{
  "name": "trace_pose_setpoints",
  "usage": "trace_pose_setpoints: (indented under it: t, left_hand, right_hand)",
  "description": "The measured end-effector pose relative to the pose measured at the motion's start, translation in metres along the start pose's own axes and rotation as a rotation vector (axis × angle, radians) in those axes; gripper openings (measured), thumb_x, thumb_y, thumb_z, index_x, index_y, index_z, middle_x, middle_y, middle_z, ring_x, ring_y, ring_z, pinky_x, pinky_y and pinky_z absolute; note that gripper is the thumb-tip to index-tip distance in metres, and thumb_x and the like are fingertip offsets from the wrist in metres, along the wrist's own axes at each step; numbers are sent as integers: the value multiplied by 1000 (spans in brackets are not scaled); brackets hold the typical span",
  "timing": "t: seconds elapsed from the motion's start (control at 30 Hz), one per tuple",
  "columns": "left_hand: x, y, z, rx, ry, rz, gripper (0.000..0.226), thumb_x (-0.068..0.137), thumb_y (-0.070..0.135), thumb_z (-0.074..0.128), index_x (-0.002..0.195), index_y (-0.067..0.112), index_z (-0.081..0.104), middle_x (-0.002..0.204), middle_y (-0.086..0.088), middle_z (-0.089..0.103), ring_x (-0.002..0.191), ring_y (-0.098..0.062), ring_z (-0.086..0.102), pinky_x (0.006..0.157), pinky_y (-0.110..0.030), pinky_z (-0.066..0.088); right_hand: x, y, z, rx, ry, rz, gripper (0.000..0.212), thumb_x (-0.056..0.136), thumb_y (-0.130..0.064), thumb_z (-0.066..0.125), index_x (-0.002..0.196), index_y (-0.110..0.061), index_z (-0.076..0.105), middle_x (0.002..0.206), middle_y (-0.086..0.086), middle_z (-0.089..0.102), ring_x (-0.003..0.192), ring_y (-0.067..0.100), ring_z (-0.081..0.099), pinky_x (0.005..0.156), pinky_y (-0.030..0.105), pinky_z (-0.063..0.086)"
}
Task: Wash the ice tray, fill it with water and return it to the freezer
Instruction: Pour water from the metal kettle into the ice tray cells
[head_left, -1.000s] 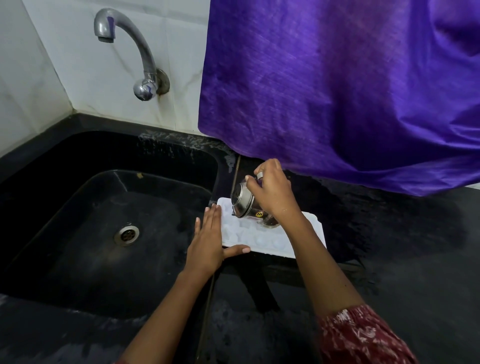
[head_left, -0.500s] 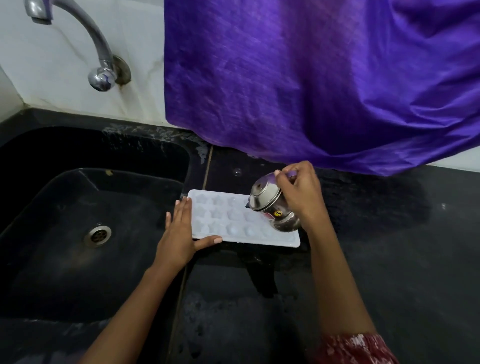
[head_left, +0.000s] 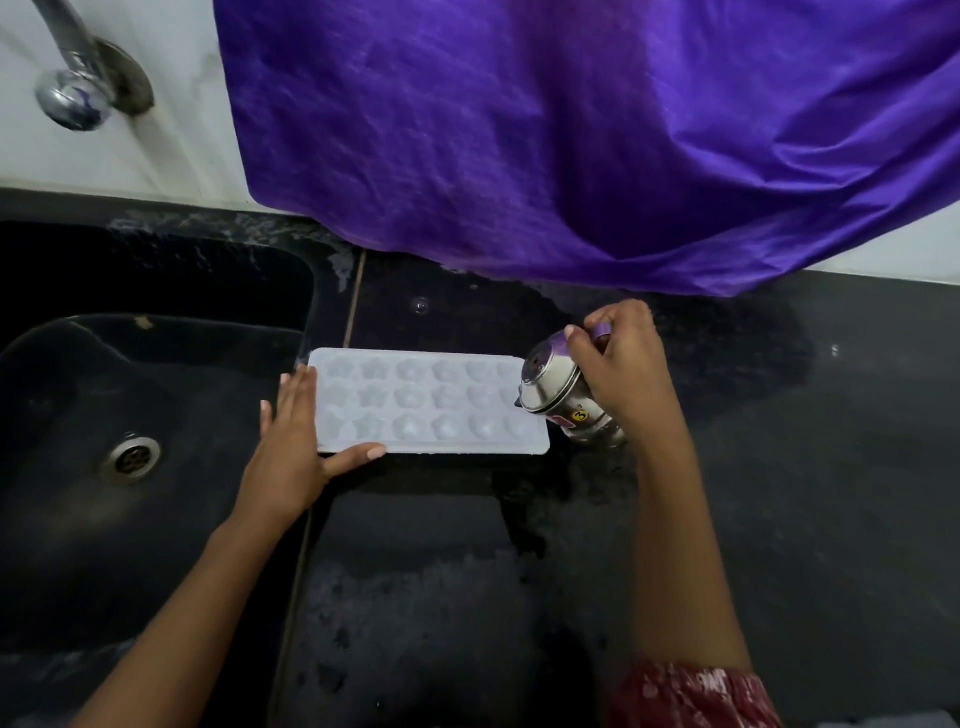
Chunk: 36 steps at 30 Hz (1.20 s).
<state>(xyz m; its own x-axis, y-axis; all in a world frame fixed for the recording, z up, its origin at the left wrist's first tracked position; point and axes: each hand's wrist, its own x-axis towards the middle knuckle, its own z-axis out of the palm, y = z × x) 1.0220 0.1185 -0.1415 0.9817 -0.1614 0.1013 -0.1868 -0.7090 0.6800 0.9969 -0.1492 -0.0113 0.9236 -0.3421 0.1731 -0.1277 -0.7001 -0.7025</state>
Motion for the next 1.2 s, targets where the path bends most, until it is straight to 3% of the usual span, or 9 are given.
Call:
trace_pose_setpoints:
  t: [0.27, 0.53, 0.73, 1.2]
  left_hand:
    - [1, -2, 1, 32, -9, -3, 118, 57, 60, 60, 150, 10, 5, 158, -3, 5, 144, -12, -6, 110, -26, -13]
    - [1, -2, 2, 44, -9, -2, 118, 58, 59, 60, 149, 9, 6, 158, -4, 6, 144, -14, -5, 110, -27, -13]
    - [0, -1, 2, 45, -6, -5, 118, 58, 60, 60, 149, 10, 5, 158, -3, 6, 145, -14, -5, 111, -29, -12]
    - [0, 1, 1, 38, 2, -4, 119, 57, 64, 58, 149, 10, 5, 158, -3, 5, 144, -14, -6, 112, -30, -12]
  right_hand:
    - [-2, 10, -2, -76, -72, 12, 19, 90, -20, 55, 85, -11, 39, 99, 2, 38, 80, 14, 42, 96, 49, 39]
    - [-4, 10, -1, -102, -65, 23, 38, 89, -22, 56, 67, -29, 25, 98, 0, 38, 78, 17, 43, 97, 48, 38]
    - [-4, 8, -1, -145, -83, -21, 21, 90, -22, 54, 86, -14, 35, 100, 0, 37, 83, 17, 43, 97, 45, 36]
    - [-5, 5, 0, -175, -89, -37, 21, 90, -23, 54, 86, -14, 35, 101, 1, 37, 85, 17, 43, 98, 47, 34]
